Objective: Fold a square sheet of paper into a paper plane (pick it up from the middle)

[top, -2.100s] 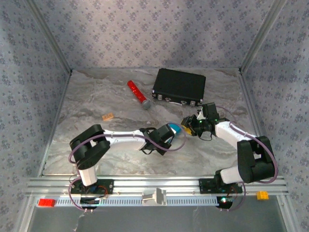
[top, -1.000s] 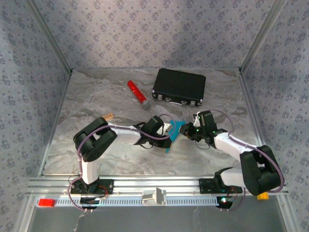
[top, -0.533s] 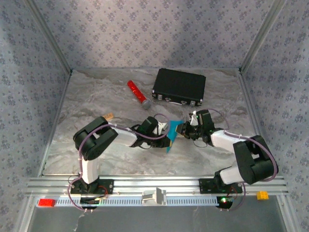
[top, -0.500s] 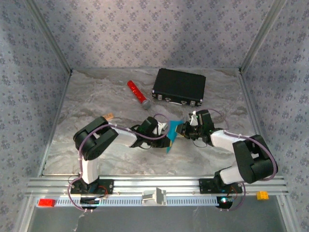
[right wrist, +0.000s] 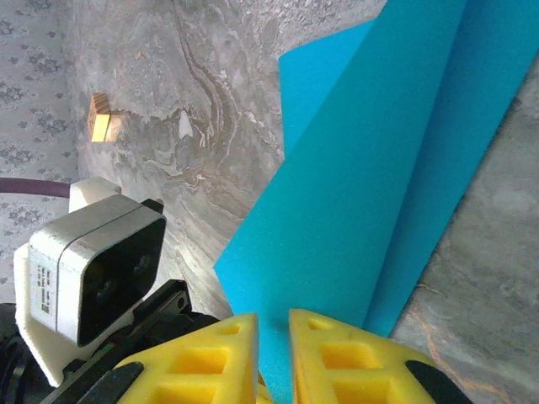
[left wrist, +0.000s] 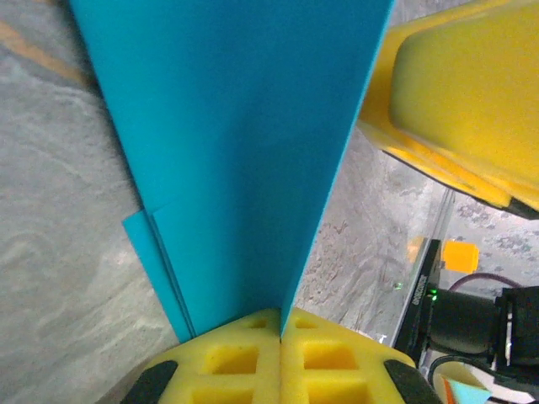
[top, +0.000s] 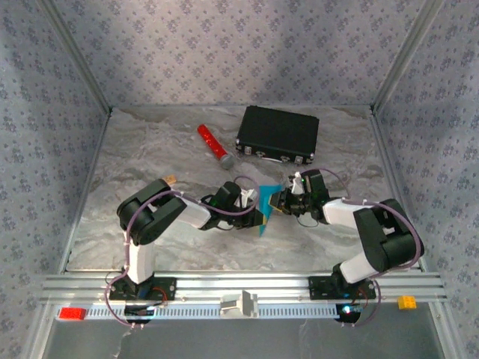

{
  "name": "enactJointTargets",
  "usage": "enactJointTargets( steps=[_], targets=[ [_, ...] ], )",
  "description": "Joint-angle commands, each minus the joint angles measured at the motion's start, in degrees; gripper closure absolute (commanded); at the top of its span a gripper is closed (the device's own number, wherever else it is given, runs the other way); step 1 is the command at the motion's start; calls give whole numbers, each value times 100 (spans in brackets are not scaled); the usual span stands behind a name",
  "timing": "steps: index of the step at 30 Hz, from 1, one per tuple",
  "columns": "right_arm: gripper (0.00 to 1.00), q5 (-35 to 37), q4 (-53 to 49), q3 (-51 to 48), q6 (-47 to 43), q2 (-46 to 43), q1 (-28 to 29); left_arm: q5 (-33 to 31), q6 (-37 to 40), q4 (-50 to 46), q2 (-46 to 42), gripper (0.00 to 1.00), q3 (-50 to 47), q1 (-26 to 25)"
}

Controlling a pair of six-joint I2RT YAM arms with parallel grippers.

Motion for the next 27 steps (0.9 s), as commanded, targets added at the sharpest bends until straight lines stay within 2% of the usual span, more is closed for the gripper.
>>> enactJointTargets(
  steps=[1,27],
  targets=[
    [82,-161,205,199,-121,130,40,70,-201,280,81,100,-92,40],
    [85,-262,390,427,-121,756,31,-87,-766,536,166,100,-344,127]
  ],
)
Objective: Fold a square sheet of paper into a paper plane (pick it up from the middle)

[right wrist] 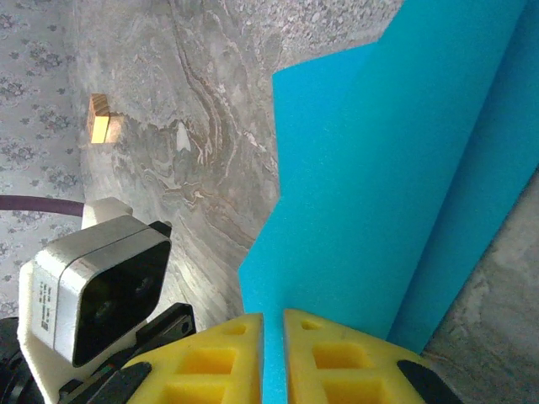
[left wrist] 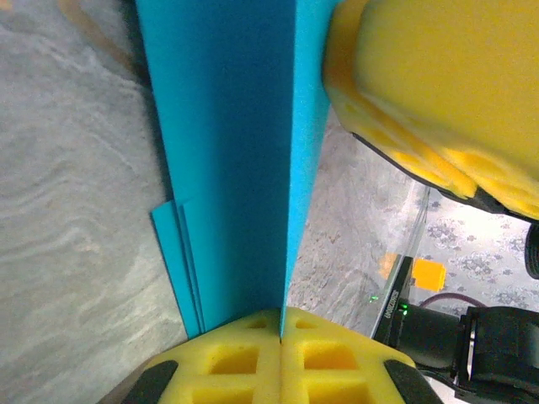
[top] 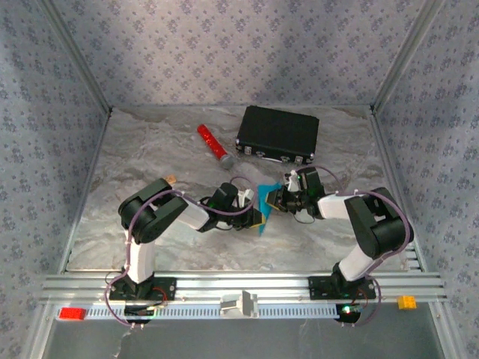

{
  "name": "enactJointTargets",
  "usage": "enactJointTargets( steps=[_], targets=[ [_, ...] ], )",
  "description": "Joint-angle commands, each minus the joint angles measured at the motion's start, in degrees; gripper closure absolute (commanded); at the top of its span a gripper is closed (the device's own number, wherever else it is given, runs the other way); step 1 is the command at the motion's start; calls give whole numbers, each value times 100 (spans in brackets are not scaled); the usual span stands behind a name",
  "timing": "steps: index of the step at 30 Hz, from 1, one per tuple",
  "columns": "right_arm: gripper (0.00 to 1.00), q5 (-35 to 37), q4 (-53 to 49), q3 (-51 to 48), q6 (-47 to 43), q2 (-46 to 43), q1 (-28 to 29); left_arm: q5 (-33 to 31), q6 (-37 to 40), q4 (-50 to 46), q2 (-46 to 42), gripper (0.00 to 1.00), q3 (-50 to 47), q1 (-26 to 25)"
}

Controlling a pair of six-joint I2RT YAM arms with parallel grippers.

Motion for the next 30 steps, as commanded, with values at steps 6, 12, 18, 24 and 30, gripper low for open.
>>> enactJointTargets(
  steps=[6,12,18,24,30],
  targets=[
    [85,-112,27,176,-139,157,18,-162,-87,-52,47,100,-166,73],
    [85,-117,27,216,-145,250,7,-145,-79,-151,81,100,-137,78],
    [86,-105,-28,246,-171,287,14,-169,-86,-294,99,100,-104,81],
    [86,-117,-140,302,-230,300,66,-188,-118,-337,126,100,-92,90],
    [86,5,-382,359,-357,282,137,-207,-123,-358,143,100,-105,96]
  ],
)
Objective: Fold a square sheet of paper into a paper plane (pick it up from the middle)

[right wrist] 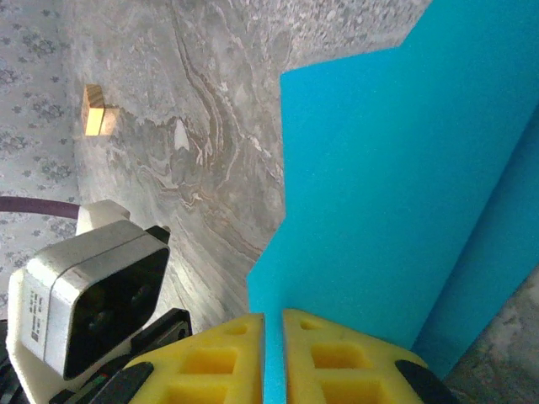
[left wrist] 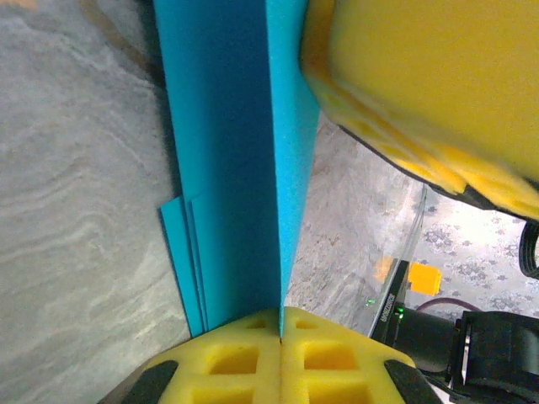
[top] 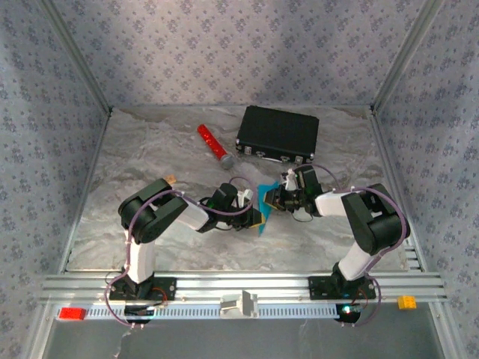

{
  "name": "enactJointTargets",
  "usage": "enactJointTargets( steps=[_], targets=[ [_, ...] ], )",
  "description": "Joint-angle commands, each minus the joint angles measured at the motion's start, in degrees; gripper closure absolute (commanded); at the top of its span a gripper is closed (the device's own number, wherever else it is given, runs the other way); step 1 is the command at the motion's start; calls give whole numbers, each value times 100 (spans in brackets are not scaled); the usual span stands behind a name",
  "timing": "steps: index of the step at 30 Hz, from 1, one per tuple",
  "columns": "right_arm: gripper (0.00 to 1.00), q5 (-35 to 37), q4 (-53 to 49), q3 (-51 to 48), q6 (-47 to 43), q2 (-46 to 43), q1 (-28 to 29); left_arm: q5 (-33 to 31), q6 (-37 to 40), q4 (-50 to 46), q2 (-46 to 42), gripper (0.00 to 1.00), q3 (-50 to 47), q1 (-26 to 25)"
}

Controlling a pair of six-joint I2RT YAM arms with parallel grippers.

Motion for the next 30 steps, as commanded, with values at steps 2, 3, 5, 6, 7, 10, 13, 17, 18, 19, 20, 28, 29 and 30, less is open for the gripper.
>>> enactJointTargets(
  steps=[2,3,5,6,7,10,13,17,18,19,20,28,29,30],
  targets=[
    [86,59,-337,181,-219,138,56,-175,-18,-443,152,100,-54,87],
    [86,89,-368,187,-232,168,60,-170,-17,-445,161,100,-48,86],
    [86,146,-403,211,-235,226,64,-166,-22,-458,178,100,-39,88],
    [86,165,-431,223,-246,245,59,-163,-25,-479,183,100,-40,90],
    [86,183,-448,229,-259,259,64,-167,-18,-488,187,100,-42,92],
    [86,251,-536,258,-293,290,65,-185,-22,-502,187,100,-53,90],
    [86,287,-590,274,-303,310,65,-185,-6,-546,196,100,-40,94],
    [87,370,-694,282,-332,310,65,-194,3,-608,203,100,-32,101],
    [87,393,-735,291,-347,315,68,-194,9,-617,198,100,-33,101],
    [87,415,-760,291,-352,328,68,-190,13,-630,189,100,-30,98],
    [87,439,-783,291,-367,347,69,-194,13,-635,193,100,-31,97],
    [89,594,-1143,352,-412,601,53,-228,393,-1174,-7,93,48,88],
    [89,625,-1172,353,-417,612,55,-233,475,-1302,-58,91,72,86],
    [89,665,-1204,349,-417,610,49,-259,569,-1482,-112,89,96,86]
  ],
)
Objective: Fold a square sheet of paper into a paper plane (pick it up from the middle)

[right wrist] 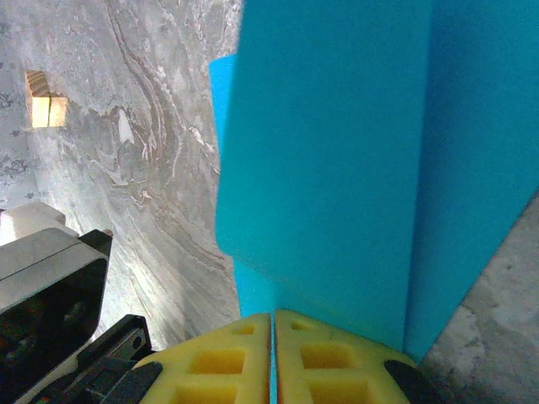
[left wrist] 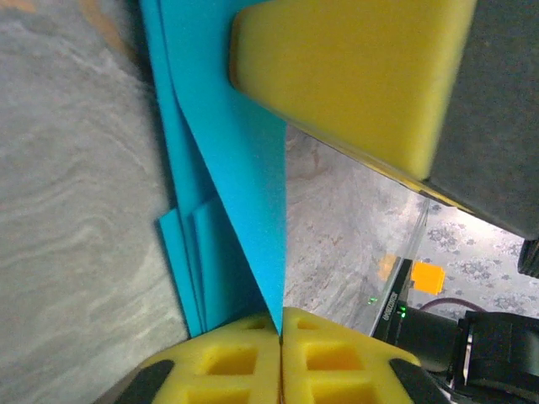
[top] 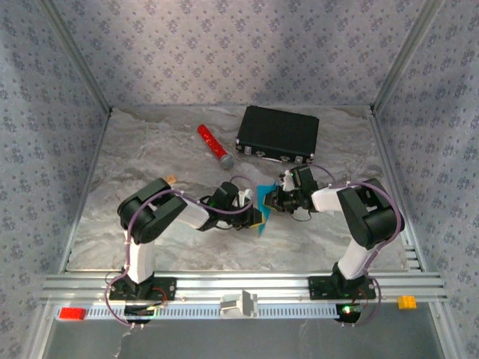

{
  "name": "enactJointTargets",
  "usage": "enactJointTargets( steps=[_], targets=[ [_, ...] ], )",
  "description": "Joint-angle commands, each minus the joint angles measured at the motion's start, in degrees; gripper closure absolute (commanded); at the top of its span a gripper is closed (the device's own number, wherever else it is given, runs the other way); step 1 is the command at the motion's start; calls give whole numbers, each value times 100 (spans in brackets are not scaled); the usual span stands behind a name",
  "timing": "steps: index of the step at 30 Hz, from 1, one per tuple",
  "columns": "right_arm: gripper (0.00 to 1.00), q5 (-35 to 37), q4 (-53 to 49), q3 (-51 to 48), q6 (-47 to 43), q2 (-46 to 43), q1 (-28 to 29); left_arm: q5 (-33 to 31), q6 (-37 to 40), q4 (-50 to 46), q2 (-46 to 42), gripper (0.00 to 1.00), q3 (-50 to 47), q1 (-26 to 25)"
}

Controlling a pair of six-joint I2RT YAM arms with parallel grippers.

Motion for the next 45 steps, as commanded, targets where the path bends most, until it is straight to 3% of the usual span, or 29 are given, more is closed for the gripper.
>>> enactJointTargets(
  steps=[1,7,15,20,24,27,32,36,41,45],
  targets=[
    [89,505,-563,-14,-149,254,-1,-298,529,-1245,-108,87,-14,66],
    [90,563,-691,29,-166,240,4,-187,865,-1745,-213,86,117,31],
    [90,631,-822,56,-193,234,11,-52,945,-1770,-193,97,129,5],
    [90,674,-866,65,-201,233,9,3,1024,-1864,-261,88,109,3],
    [90,701,-906,81,-202,230,13,95,1090,-1897,-376,89,61,-38],
    [90,741,-958,81,-218,202,14,246,1176,-1882,-432,100,54,-65],
    [90,821,-1009,91,-219,203,9,405,1321,-2029,-450,100,91,-94],
    [90,862,-1061,100,-219,201,18,543,1332,-1976,-450,92,86,-93],
    [90,898,-1114,106,-228,202,17,716,1383,-1901,-459,97,90,-110],
    [90,925,-1141,114,-226,201,17,823,1411,-1871,-472,94,97,-128]
  ],
)
